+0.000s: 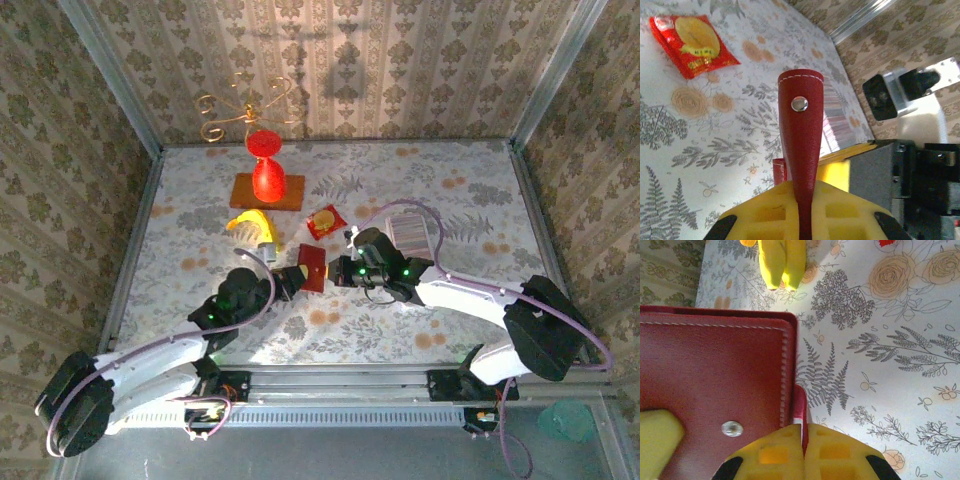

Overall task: Put the credit cards into the card holder
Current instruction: Open the card holder at the center of the table.

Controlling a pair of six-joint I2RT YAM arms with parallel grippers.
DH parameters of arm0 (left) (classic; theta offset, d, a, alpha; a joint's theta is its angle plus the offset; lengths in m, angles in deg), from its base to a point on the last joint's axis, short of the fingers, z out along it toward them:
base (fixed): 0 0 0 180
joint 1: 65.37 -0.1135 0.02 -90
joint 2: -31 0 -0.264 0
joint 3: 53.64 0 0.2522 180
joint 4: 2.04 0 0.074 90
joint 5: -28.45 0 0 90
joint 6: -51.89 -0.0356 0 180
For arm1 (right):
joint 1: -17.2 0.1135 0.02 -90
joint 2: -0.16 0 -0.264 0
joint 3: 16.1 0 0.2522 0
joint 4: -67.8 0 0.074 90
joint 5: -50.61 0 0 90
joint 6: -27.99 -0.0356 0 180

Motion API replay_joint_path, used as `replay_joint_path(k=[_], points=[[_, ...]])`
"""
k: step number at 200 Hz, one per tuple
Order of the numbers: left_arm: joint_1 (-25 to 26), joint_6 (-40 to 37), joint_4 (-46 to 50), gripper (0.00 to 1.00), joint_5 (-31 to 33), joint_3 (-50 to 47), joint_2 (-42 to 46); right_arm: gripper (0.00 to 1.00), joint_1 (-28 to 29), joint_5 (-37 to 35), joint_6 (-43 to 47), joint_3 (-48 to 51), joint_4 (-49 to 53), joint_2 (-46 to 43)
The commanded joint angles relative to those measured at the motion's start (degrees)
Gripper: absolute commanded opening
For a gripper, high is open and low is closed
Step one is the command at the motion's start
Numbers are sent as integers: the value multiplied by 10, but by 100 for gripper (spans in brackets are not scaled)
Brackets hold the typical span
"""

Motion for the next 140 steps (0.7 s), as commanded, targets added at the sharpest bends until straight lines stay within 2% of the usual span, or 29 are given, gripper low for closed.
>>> replay_joint_path(k=[1, 21, 33, 61, 74, 91, 140], points=[[21, 27, -7, 8, 28, -3, -30, 0, 2, 9, 6, 20, 1, 2], [35, 44, -4, 21, 46, -3, -68, 0, 2, 8, 2, 40, 6, 3], [38, 53, -8, 25, 52, -4, -92, 0, 2, 8, -2, 51, 7, 3], [40, 63, 3, 45, 68, -2, -142, 0, 2, 9, -6, 69, 10, 2], [39, 70, 3, 47, 79, -5, -153, 0, 2, 12, -7, 71, 13, 1], [39, 70, 18, 58, 94, -5, -149, 0, 3, 18, -4, 69, 20, -3], [39, 44, 69, 74, 113, 11, -89, 0, 5, 35, 3, 65, 18, -47]])
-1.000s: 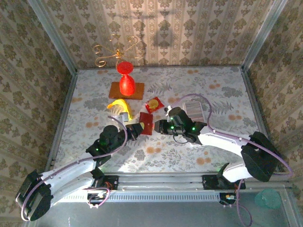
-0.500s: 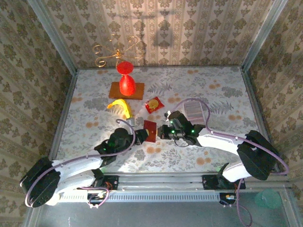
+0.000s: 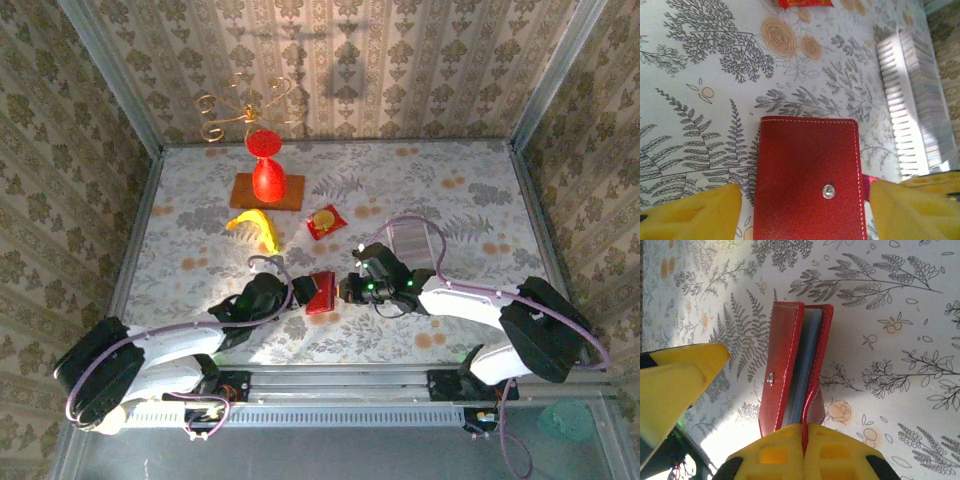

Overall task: Put the credit cards into the card holder
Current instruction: Open the card holder at the center of the table.

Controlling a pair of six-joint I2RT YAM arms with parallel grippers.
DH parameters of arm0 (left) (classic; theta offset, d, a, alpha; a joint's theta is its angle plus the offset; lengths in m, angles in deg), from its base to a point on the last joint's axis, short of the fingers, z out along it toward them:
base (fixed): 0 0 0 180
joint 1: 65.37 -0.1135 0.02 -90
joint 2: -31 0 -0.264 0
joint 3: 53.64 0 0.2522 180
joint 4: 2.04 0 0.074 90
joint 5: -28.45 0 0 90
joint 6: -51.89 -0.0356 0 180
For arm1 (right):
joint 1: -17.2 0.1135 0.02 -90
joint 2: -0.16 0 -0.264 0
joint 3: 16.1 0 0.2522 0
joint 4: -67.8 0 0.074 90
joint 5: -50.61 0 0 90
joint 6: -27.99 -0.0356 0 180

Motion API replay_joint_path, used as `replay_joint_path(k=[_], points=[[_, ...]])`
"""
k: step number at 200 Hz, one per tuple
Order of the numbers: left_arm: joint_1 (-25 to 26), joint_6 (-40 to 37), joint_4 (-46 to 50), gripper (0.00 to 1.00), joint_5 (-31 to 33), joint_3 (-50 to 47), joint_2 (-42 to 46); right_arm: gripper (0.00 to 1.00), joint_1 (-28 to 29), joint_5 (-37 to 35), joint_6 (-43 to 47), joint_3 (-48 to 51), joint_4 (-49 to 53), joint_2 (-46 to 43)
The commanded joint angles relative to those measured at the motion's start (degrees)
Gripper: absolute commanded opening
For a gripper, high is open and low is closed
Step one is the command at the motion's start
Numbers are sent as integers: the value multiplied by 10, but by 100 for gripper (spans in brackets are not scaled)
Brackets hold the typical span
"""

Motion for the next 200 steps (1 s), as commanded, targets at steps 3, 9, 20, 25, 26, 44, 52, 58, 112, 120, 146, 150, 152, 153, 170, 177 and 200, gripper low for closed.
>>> replay_joint_path(k=[3, 9, 20, 25, 26, 44, 52, 58, 112, 120, 146, 150, 152, 153, 170, 177, 200], points=[[3, -17, 29, 75, 23, 11, 31, 0, 5, 22, 7, -6, 3, -37], [4, -19, 29, 77, 23, 11, 36, 0, 6, 22, 8, -9, 7, -39], [3, -25, 28, 80, 18, 13, 40, 0, 7, 21, 10, -12, 11, -41], [4, -29, 27, 81, 14, 15, 39, 0, 8, 22, 10, -13, 10, -41], [4, -30, 28, 82, 12, 16, 39, 0, 8, 22, 10, -13, 9, -41], [3, -36, 30, 83, -2, 28, 25, 0, 9, 23, 9, -15, 5, -37], [4, -38, 26, 83, -7, 31, 16, 0, 8, 23, 9, -16, 7, -33], [3, -38, 22, 80, -8, 32, 9, 0, 8, 22, 9, -17, 8, -29], [3, -57, 12, 76, -30, 54, -33, 0, 9, 21, 11, -19, 13, -28], [3, -58, 17, 76, -32, 59, -38, 0, 9, 20, 12, -19, 15, -28], [3, -58, 26, 68, -25, 62, -46, 0, 9, 14, 13, -18, 21, -30], [2, -58, 29, 66, -23, 62, -47, 0, 9, 13, 14, -17, 21, -31], [2, -58, 31, 65, -21, 61, -46, 0, 9, 12, 15, -17, 23, -31], [2, -58, 32, 65, -21, 61, -46, 0, 9, 11, 15, -17, 24, -31], [0, -54, 45, 54, -7, 58, -42, 0, 8, -5, 21, -19, 44, -33], [-2, -51, 53, 48, -2, 57, -41, 0, 9, -10, 24, -20, 52, -33], [-7, -49, 63, 39, -3, 54, -45, 0, 7, -25, 27, -16, 65, -37]])
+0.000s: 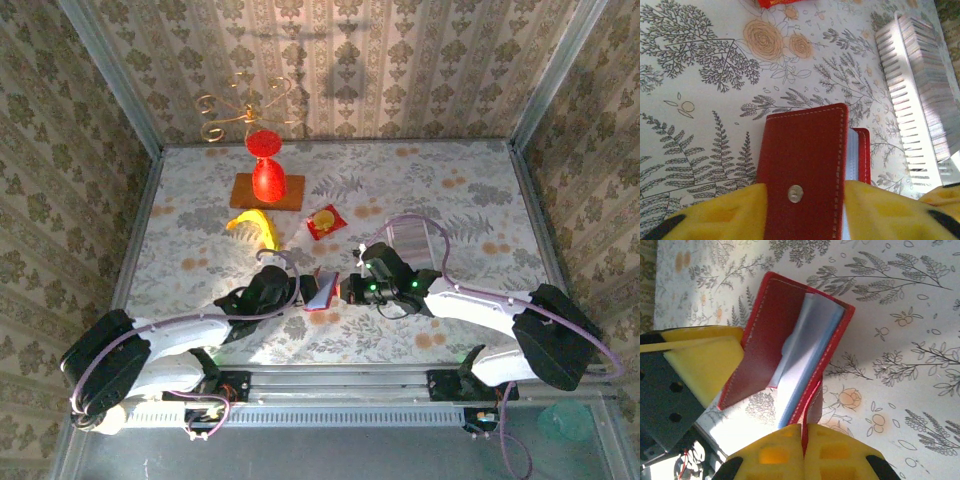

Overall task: Put the credit cards into the card holder
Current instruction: Open the card holder at the center of the table, then flip over the card slot in the card holder.

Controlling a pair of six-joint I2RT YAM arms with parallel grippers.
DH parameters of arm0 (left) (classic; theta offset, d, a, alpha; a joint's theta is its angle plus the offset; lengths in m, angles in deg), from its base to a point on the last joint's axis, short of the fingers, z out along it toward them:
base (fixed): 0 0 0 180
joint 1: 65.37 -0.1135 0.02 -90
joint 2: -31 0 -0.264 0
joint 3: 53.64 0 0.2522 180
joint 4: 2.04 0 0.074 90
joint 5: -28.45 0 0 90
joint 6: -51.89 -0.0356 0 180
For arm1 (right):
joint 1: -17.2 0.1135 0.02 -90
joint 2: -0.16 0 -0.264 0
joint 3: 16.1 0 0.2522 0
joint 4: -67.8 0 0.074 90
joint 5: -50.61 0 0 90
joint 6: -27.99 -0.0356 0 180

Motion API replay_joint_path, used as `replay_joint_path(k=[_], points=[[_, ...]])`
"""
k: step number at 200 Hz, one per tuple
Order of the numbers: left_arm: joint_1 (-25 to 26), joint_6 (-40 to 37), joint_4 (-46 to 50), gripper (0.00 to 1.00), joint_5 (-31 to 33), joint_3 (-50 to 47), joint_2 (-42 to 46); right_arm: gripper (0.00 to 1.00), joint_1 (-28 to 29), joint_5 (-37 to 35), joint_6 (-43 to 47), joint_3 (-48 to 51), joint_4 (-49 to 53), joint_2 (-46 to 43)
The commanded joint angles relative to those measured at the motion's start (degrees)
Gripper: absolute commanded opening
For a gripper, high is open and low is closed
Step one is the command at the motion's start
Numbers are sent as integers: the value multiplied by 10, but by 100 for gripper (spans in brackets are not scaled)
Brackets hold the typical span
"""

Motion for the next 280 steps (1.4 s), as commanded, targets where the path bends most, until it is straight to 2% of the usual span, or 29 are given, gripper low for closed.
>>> replay_joint_path(k=[1, 77, 166, 207, 252, 280], points=[[-6, 0, 29, 39, 10, 6, -4, 0, 1, -28, 14, -14, 35, -7], [-9, 34, 41, 10, 9, -30, 26, 0, -32, -59, 19, 6, 94, -8], [8, 66, 21, 0, 4, -70, 25, 0, -40, -94, 29, 8, 150, 5], [14, 61, 10, 0, -6, -70, 28, 27, -38, -117, 54, -20, 233, -46], [16, 61, 11, 0, -3, -74, 47, 38, -22, -126, 60, -65, 320, -136], [18, 64, 9, 0, -2, -76, 56, 38, 5, -93, 44, -80, 276, -129]])
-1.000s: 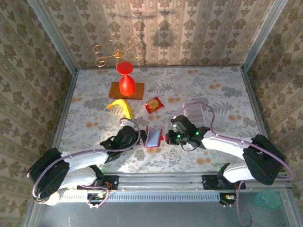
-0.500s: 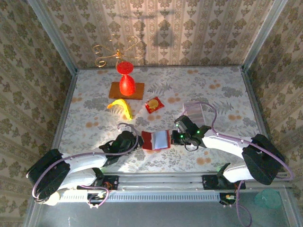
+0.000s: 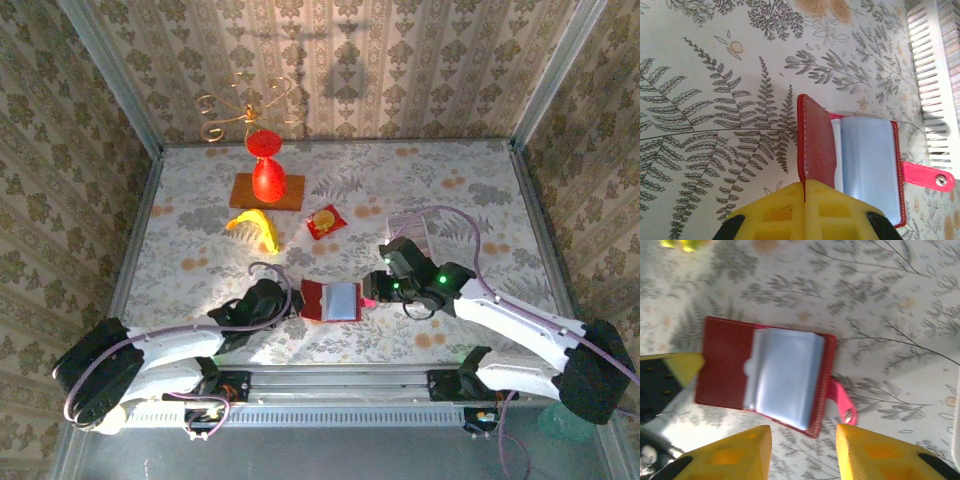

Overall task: Put the credit cards into the card holder
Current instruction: Flip over the card slot in the card holder.

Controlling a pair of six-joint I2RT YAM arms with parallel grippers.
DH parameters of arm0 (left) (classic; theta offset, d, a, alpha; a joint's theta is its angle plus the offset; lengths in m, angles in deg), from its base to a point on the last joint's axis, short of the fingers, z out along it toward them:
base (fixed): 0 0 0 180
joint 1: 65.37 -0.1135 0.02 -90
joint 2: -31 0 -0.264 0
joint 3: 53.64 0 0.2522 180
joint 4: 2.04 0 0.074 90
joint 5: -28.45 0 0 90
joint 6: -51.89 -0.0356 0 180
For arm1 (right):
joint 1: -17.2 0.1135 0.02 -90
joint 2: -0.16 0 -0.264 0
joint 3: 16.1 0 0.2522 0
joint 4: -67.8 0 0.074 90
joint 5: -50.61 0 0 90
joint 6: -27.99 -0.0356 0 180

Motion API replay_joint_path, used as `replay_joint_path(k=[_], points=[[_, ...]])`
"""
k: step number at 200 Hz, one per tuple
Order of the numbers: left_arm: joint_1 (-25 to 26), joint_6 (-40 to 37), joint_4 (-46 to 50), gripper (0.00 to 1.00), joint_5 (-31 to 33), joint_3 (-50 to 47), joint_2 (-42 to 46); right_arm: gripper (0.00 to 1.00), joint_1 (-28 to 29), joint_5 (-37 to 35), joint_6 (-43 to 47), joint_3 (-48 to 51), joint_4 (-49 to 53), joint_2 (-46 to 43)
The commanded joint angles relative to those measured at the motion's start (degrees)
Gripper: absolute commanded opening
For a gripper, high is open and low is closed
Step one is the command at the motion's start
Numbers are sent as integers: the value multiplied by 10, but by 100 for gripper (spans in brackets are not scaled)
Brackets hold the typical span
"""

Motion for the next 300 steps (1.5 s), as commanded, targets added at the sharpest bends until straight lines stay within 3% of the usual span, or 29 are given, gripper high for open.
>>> replay_joint_path(k=[1, 32, 119, 160, 300], points=[[6, 8, 5, 0, -1, -8, 11, 38, 24, 15, -7, -17, 2, 11], [13, 13, -3, 0, 0, -10, 7, 38, 60, 6, -4, -55, -18, 89], [24, 22, -6, 0, 11, -9, 2, 39, 72, 13, -5, -80, -49, 259], [26, 26, -8, 0, 11, -10, -5, 39, 76, -2, -8, -79, -42, 291], [49, 51, -43, 0, 21, -11, -54, 51, 84, 84, -49, -76, -147, 305]])
